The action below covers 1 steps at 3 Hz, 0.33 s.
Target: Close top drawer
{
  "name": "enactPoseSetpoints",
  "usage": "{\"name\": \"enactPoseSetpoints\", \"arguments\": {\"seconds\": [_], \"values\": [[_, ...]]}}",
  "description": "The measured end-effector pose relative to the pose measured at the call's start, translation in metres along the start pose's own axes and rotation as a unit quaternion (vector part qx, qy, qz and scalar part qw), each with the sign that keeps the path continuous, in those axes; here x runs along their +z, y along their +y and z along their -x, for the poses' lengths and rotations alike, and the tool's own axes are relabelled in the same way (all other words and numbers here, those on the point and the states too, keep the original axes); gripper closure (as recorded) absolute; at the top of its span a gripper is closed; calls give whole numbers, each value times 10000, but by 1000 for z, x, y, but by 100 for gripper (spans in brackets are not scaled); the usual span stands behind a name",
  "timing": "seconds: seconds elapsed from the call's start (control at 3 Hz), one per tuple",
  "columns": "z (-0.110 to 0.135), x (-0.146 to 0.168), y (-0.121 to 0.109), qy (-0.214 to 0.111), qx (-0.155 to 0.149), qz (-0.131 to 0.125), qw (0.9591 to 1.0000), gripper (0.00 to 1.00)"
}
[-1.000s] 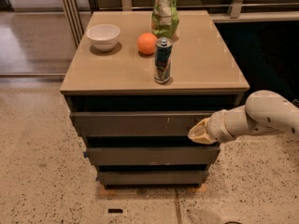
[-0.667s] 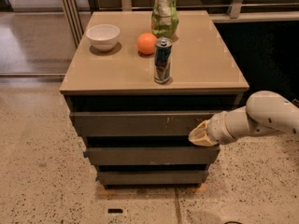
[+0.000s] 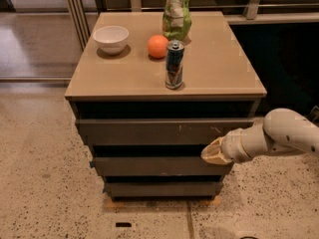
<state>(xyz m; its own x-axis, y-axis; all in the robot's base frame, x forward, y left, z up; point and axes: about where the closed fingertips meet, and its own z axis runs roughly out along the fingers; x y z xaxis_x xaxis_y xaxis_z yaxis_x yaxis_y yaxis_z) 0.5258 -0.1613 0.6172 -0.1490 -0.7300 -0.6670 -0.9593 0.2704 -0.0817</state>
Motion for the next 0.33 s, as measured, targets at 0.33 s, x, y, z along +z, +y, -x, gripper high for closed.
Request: {"name": "enactPoseSetpoints", "arguments": {"seconds": [0.33], "values": [[-4, 3, 22, -171, 158, 151, 9996, 100]]}}
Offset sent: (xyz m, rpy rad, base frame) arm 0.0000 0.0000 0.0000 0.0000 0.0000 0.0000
